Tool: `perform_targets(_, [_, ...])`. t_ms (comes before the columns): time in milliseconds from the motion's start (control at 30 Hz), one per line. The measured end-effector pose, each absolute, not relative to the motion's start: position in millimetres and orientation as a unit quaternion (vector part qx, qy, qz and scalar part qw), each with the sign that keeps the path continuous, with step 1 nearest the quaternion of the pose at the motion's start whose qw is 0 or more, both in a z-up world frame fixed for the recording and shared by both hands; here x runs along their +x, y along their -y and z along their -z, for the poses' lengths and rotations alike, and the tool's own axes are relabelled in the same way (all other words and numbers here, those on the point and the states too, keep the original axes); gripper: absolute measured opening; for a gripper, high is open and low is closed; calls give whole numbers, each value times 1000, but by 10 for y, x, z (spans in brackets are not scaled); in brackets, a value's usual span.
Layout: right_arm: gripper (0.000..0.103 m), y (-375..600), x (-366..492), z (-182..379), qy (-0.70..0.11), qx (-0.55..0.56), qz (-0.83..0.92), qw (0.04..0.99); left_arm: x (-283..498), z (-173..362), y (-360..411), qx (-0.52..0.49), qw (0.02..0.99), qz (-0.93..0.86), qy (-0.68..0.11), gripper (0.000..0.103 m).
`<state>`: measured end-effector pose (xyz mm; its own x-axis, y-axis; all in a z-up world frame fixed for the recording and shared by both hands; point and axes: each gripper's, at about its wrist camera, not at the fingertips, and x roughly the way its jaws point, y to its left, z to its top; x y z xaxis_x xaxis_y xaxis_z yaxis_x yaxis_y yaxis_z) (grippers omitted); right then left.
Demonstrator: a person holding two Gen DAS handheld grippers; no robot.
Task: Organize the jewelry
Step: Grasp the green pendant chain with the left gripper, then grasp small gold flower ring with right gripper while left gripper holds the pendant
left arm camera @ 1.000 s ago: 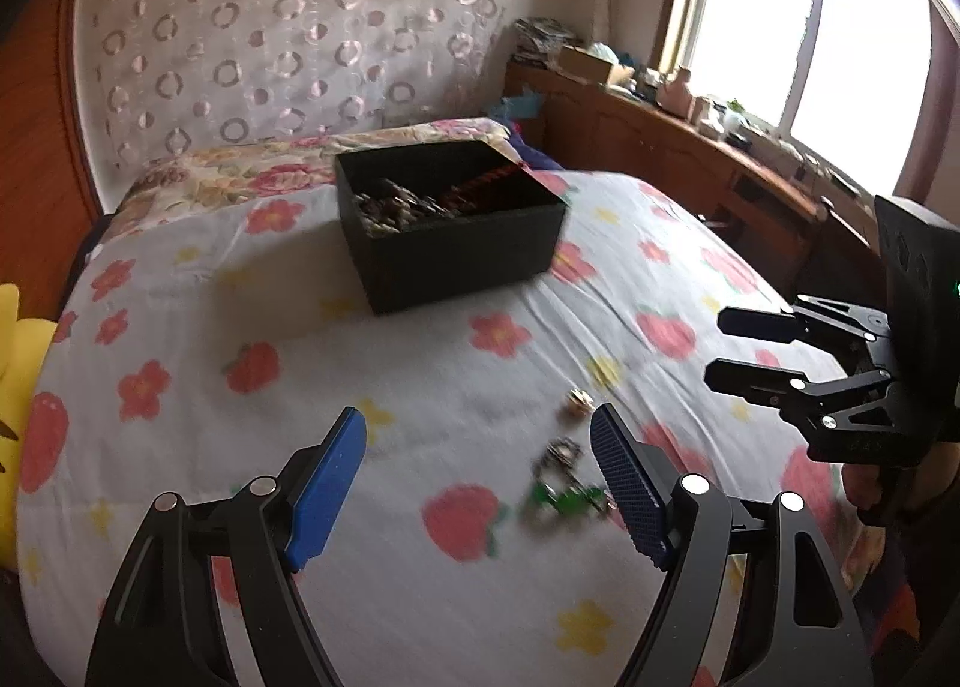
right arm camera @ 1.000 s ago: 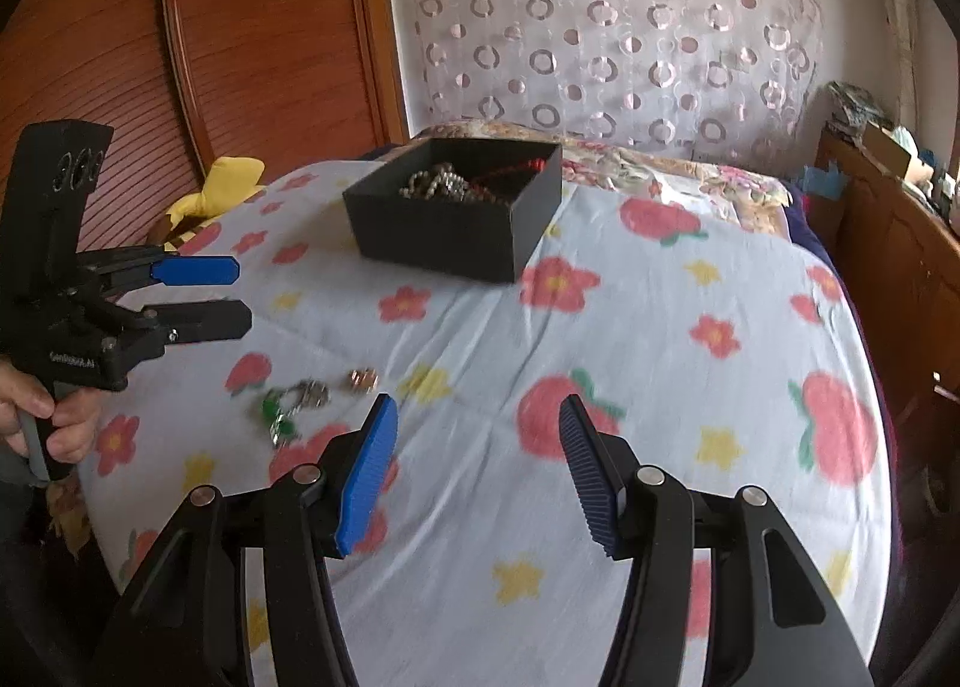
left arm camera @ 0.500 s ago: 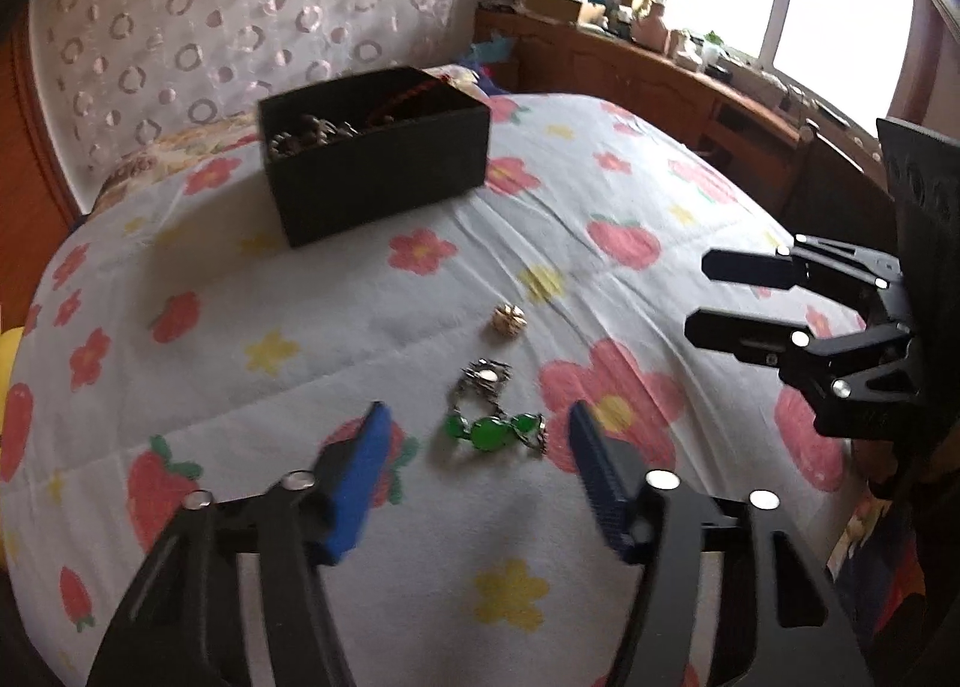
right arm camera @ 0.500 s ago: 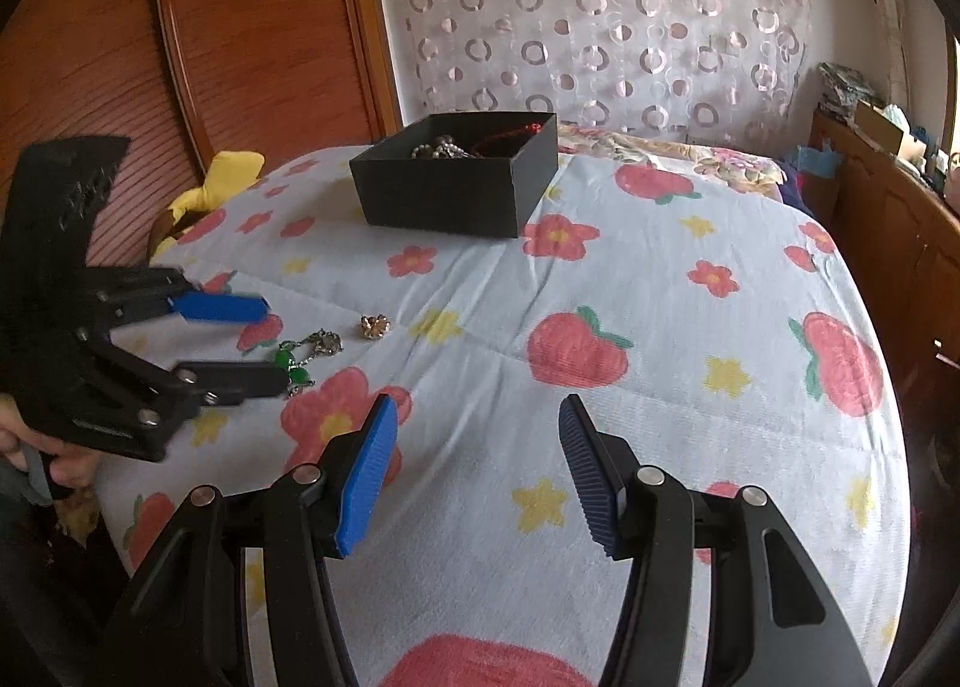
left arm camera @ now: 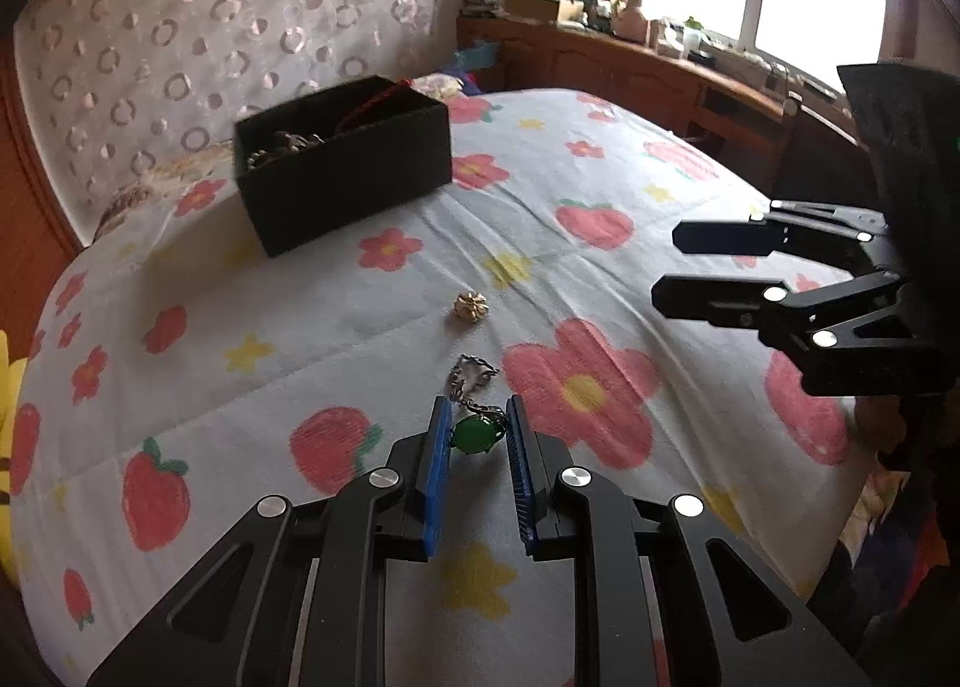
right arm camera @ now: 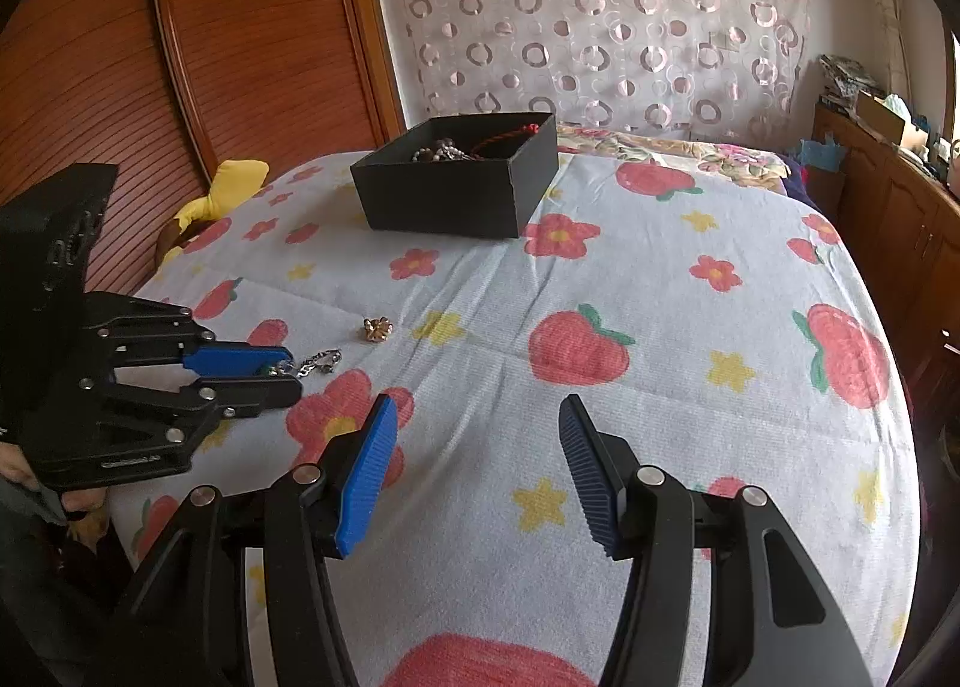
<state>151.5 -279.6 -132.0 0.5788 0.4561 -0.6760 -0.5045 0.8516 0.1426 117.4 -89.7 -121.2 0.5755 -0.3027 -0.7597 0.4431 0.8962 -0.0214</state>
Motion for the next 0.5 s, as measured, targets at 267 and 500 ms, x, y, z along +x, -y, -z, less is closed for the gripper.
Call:
perform_targets(267, [58, 2575, 1542, 1307, -377, -63, -280, 881, 1006, 918, 551, 32, 904, 203, -374, 17])
perform_targets(500, [36, 2137, 1698, 1291, -394, -94, -319, 857, 902, 701, 240, 7, 920, 184, -347, 17])
